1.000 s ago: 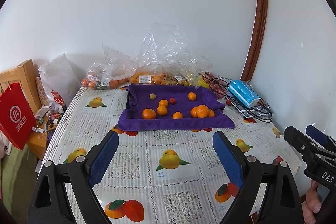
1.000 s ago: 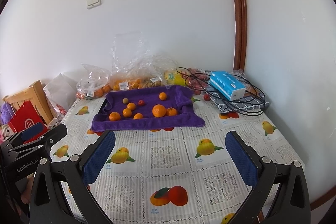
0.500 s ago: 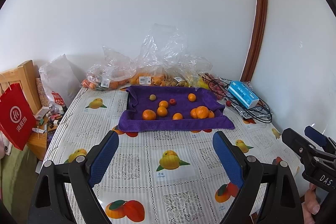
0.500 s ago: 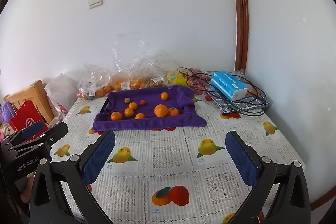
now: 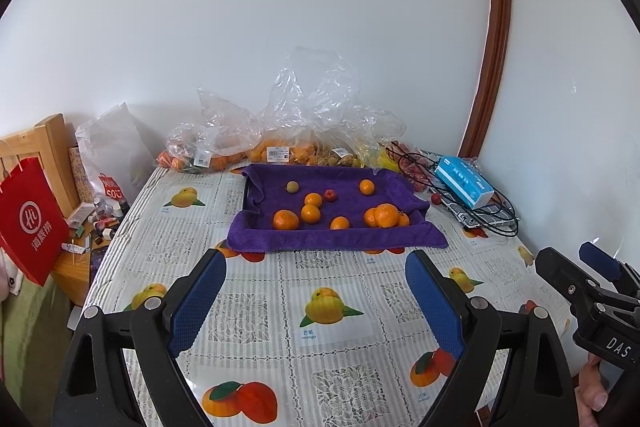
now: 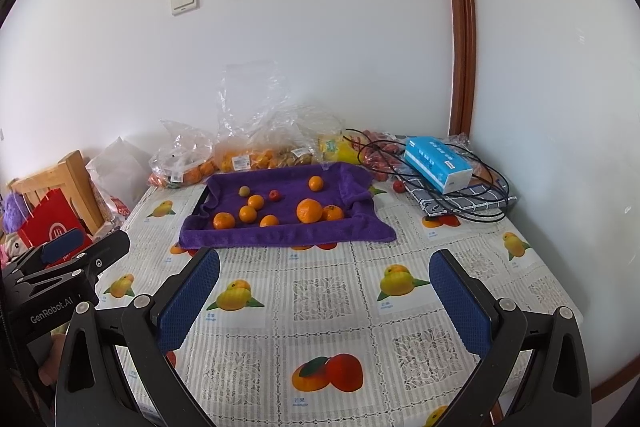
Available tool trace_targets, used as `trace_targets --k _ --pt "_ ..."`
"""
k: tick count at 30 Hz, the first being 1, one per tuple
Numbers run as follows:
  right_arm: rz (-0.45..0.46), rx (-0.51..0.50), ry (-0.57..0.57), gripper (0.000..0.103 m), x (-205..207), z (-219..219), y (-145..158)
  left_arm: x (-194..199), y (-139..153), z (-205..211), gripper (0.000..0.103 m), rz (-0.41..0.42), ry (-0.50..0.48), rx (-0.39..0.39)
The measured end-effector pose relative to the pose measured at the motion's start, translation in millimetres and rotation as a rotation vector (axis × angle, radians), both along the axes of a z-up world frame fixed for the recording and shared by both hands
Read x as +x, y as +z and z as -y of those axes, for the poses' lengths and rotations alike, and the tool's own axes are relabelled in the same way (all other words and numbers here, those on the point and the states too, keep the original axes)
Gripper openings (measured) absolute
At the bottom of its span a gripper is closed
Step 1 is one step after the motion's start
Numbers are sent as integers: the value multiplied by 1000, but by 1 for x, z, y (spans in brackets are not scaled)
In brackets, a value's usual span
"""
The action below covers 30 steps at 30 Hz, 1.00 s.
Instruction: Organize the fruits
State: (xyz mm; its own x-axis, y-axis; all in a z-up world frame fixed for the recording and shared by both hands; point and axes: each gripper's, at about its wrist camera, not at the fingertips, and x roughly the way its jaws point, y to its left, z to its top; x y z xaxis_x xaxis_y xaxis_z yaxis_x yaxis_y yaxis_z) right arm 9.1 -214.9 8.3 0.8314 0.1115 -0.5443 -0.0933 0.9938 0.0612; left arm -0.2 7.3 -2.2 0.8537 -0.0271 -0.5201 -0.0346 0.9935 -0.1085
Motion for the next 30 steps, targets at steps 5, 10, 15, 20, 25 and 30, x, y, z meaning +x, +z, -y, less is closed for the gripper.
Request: trace_targets --k 5,10,15,20,25,30 --pt "0 1 0 103 1 0 0 0 1 0 91 0 1 1" --pt "-1 1 1 103 0 0 0 0 1 0 91 0 3 2" --pt "-1 0 2 103 1 -1 0 0 2 0 91 0 6 2" --pt "-1 -2 4 103 0 -2 0 2 4 1 91 -1 7 -1" --pt "1 -5 15 103 1 -5 -1 5 4 0 91 -3 15 -11" --pt "4 -13 25 103 4 -8 -4 9 -2 -2 91 -4 27 -19"
